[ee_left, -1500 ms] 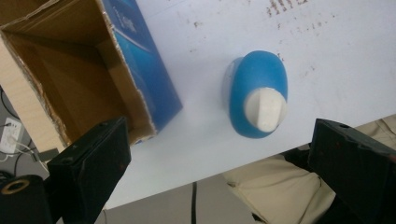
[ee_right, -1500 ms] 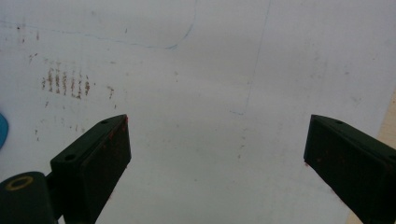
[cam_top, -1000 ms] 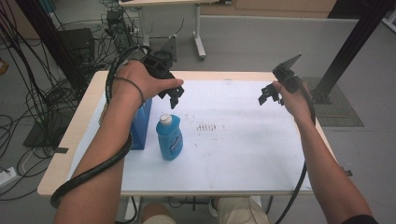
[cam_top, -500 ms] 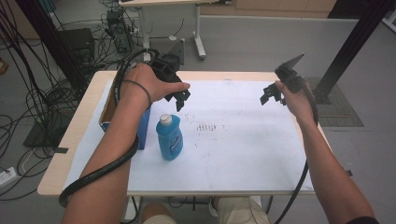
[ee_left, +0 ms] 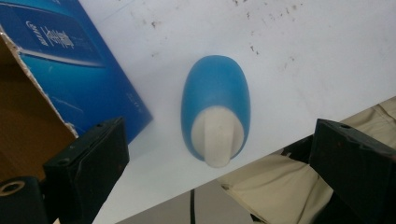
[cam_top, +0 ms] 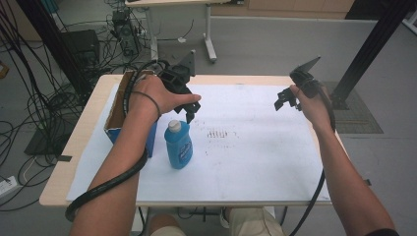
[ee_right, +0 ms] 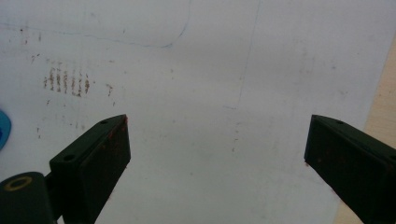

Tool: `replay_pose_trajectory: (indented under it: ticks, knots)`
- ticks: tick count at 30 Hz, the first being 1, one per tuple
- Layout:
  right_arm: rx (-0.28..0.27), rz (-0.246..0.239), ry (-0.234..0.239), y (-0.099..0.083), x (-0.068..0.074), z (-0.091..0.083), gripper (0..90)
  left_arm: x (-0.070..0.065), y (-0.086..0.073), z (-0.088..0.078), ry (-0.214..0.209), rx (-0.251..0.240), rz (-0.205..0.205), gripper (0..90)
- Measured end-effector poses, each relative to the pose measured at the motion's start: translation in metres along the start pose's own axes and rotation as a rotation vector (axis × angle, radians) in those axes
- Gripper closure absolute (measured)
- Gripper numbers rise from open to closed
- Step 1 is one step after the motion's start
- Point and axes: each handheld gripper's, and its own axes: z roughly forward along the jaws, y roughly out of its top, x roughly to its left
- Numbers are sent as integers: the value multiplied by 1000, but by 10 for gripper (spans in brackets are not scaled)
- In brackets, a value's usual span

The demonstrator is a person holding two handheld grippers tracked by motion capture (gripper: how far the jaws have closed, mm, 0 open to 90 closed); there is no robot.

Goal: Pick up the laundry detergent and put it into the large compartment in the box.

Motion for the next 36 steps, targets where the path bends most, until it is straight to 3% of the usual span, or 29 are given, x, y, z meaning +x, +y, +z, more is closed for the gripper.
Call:
replay_pose_trajectory:
  ticks: [36]
  knots:
    - [0,3,-7,-4,-1,2,69,-2,6,73,-20,49,44,54]
